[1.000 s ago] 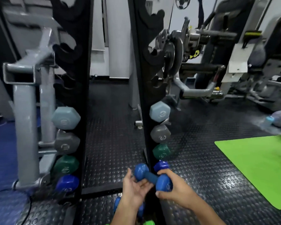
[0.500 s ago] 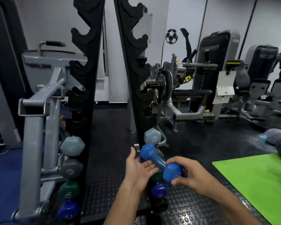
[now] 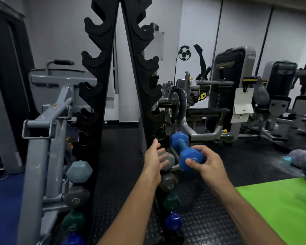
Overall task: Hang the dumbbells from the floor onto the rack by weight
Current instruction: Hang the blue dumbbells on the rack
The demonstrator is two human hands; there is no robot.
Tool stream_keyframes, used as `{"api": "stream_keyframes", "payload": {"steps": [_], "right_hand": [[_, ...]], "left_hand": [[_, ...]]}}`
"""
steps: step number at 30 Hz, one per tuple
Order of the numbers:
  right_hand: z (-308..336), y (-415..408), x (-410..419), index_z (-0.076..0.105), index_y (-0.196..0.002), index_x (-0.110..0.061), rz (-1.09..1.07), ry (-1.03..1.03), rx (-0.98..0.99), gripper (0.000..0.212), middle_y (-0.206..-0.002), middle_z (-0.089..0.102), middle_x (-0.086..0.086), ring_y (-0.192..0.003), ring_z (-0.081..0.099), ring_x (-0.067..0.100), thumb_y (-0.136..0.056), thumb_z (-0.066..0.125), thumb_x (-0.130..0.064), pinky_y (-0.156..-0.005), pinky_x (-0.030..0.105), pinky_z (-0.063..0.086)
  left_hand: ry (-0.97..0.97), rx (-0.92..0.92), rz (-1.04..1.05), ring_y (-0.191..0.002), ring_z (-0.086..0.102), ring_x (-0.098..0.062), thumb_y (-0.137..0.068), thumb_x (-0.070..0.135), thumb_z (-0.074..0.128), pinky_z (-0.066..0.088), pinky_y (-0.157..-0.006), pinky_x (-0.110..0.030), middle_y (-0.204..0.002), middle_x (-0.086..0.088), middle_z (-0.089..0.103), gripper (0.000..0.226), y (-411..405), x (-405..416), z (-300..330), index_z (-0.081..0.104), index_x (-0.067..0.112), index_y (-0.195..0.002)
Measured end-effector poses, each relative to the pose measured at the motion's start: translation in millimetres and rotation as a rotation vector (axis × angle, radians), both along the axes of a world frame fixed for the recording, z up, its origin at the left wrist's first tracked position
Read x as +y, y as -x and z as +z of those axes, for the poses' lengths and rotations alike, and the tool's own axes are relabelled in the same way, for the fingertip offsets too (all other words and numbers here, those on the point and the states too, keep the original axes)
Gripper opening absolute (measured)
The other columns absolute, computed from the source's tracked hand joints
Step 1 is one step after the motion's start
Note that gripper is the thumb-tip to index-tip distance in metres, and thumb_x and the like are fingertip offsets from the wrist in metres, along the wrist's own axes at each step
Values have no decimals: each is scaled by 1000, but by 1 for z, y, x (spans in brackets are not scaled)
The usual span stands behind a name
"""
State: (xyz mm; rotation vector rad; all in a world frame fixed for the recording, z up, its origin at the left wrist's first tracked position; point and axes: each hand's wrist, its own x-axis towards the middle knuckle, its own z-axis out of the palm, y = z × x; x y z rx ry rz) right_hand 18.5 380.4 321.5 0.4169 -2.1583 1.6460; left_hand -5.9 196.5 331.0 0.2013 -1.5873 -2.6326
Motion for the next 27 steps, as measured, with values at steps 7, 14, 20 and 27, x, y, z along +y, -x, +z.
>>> {"api": "stream_keyframes", "payload": {"steps": [7,14,20,27], "right_hand": [[19,48,-22,69,-109,-23,-76,69,24,37,-103,70,2,-94,69,20,-79,87,-12,-86,44,61],[40,91,-46,68,-111,-22,-61,6,42,38,-105,67,1,-97,69,22,-80,86,-13,-84,45,63],[50,115,-59,68,-111,-20,-56,-66,22,37,-104,68,-1,-95,69,17,-80,86,-14,-83,42,63],[47,132,-68,70,-117,-19,-75,-186,55,43,-106,70,-1,-98,68,15,-78,88,-18,-83,29,58]], "left_hand": [[76,147,194,-108,55,-5,-106,41,45,42,-94,-25,-133,5,59,43,19,-26,4,51,22,-144],[77,213,10,-62,67,13,-110,46,27,51,-53,-6,-87,16,69,42,22,-29,17,49,25,-138],[142,184,-58,-154,24,-15,-98,74,26,14,-127,-50,-166,5,31,75,48,-52,-8,32,30,-159],[164,204,-107,-155,21,-15,-96,77,25,15,-128,-47,-167,5,28,79,50,-56,-7,27,32,-160]]}}
